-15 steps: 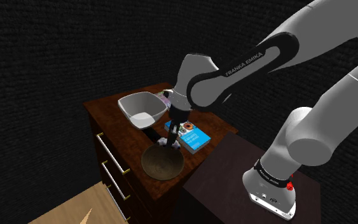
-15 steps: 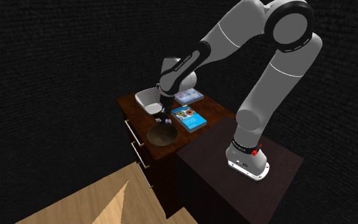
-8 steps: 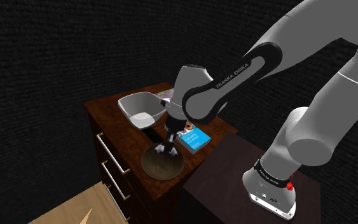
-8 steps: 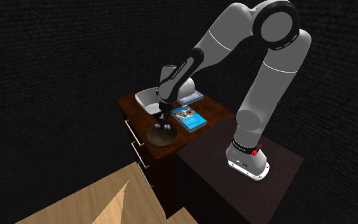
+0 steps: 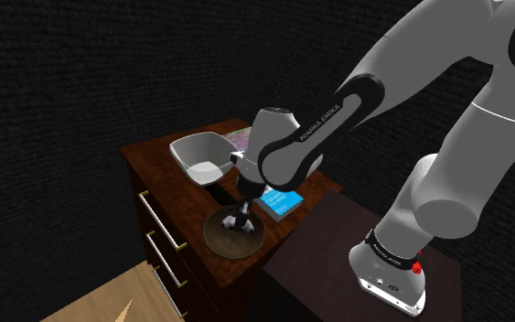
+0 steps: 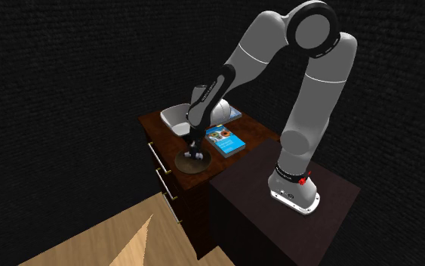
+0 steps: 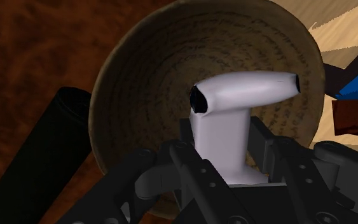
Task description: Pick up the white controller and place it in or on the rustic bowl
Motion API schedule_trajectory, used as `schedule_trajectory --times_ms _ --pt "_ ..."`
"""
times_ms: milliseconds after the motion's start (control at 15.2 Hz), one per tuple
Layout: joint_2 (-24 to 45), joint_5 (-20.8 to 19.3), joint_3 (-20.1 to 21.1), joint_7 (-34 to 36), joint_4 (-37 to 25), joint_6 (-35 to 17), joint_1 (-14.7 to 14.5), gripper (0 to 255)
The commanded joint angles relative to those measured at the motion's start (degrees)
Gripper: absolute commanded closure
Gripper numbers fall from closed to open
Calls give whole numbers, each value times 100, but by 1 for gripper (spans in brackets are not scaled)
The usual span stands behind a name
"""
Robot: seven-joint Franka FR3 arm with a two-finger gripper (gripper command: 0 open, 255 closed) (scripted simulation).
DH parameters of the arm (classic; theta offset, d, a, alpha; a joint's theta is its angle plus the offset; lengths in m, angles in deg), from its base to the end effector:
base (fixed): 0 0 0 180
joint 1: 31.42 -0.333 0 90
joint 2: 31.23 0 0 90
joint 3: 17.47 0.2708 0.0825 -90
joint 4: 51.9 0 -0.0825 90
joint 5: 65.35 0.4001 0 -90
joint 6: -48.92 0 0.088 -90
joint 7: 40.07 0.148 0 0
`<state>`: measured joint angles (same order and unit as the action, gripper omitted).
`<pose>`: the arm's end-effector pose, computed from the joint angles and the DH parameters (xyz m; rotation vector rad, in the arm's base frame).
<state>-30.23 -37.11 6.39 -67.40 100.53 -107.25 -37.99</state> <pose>0.3776 0.2120 0.1372 -2.8105 -0.8084 -0.0595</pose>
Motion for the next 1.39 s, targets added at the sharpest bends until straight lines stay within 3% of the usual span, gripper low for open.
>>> schedule_trajectory --times_ms 0,264,330,660,924,1320 --pt "26 1 1 -5 -2 -26 -1 255" --pt "26 0 1 -5 -2 -26 -1 255" --pt "26 0 1 -4 -3 -26 -1 0" --pt "26 0 1 -4 -3 -26 -1 0" --pt "-888 -52 -113 32 -1 911 100 0" --pt "-888 -52 -114 32 -1 911 99 0"
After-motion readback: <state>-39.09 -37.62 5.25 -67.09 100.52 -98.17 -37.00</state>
